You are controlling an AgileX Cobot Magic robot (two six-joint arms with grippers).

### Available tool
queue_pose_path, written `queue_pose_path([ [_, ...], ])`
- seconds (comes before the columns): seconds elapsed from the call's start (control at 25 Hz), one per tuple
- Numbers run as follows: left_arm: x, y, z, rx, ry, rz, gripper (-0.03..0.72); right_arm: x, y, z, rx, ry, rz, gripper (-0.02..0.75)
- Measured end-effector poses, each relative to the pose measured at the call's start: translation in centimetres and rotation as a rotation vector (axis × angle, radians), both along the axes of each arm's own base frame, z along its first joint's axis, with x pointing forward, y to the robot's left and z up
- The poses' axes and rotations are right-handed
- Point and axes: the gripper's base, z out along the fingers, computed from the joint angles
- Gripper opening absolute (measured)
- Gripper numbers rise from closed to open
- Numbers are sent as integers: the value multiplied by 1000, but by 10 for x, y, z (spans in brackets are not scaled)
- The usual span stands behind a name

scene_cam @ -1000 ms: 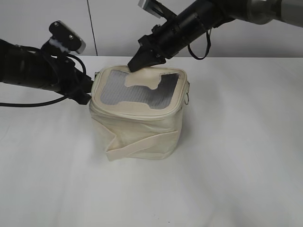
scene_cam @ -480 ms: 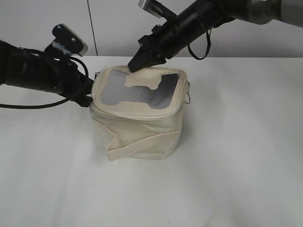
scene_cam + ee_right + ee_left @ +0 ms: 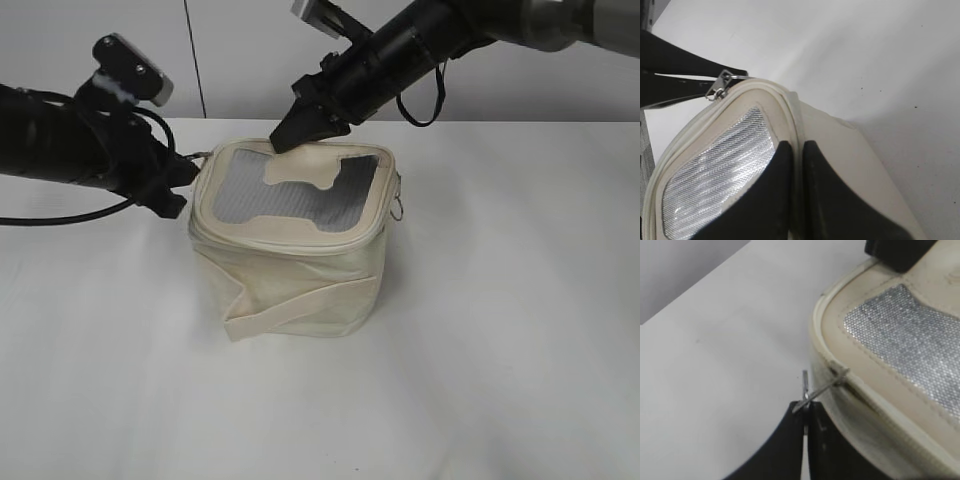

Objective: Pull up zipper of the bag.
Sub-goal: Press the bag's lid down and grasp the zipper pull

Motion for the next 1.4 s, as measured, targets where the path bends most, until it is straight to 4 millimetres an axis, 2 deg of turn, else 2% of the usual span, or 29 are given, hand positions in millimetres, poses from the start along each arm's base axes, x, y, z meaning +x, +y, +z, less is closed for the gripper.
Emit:
queue_pose_path([
  [0.6,-56,21,9,15,4,20,8,-1,2,0,4,5,7,41],
  [0.76,-70,20,15,-21,3,-18,8,-2,2,1,8,10,7,40],
  [1.16,-91,9,3,-24,116,-76,9,-2,3,-1,8,36,-6,40],
  [1.4,-107,7,13,-47,183,-138,11,-2,3,-2,8,44,-10,40],
])
